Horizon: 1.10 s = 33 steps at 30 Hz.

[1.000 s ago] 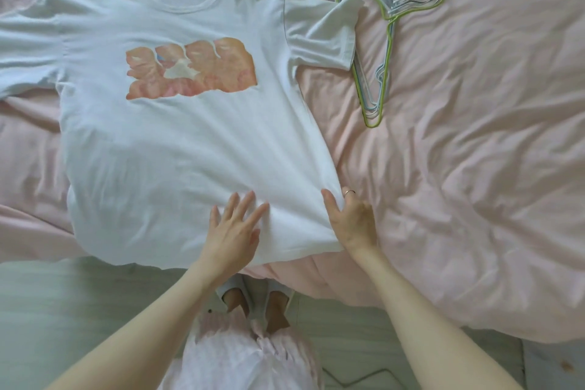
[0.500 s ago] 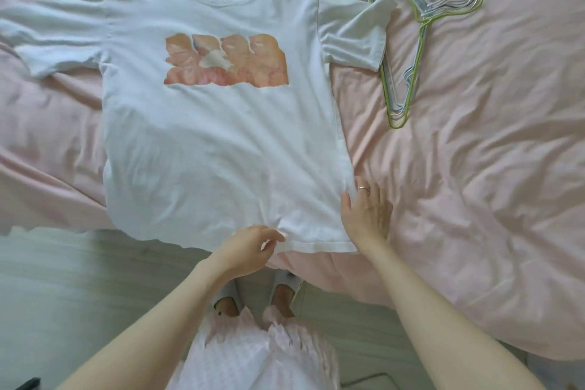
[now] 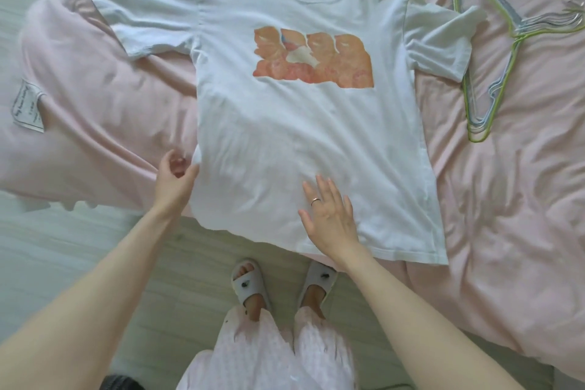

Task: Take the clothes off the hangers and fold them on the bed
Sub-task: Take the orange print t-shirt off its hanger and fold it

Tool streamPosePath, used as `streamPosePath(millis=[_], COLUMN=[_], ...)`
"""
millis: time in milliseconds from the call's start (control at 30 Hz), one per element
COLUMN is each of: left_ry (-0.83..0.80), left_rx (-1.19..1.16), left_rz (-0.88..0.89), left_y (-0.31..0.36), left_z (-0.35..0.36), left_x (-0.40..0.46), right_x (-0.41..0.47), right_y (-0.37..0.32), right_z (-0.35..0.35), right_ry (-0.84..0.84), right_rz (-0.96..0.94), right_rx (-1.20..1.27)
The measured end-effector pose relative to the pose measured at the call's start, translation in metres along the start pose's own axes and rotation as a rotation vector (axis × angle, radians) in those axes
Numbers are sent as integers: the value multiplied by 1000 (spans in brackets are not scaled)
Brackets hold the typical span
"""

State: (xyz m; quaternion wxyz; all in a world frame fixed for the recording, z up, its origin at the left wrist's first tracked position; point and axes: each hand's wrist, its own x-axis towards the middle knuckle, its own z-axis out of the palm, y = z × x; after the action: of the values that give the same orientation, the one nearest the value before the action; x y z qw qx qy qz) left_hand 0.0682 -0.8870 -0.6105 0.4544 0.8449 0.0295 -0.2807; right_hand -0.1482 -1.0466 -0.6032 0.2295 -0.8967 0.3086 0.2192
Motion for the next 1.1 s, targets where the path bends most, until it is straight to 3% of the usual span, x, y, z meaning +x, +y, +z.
streamPosePath(millis=[167,433,633,800,900,1100], left_ry=[-222,-256,-307,-260,-146,-2], left_rx=[18,-101,-66,-16,1,-504], left_rz=[-8,-59,-307,-351,-317,-382], left_y=[-1,-14,-29,-48,-65,-73], left_z=[2,-8,-15,-16,-15,-11], left_x=[-3,-38,-60,-78,-88,-104], right_x=[3,-15,-32,-50,-60,-72], right_y=[-14,-6,18,58,85,123], right_z=[13,25,24,24,25,16], right_ry=[-1,-55,-145,-135,-83,-31], right_rz=[69,112,72,155,257,308], right_rx=[19,-44,-231,-355,-378,-528])
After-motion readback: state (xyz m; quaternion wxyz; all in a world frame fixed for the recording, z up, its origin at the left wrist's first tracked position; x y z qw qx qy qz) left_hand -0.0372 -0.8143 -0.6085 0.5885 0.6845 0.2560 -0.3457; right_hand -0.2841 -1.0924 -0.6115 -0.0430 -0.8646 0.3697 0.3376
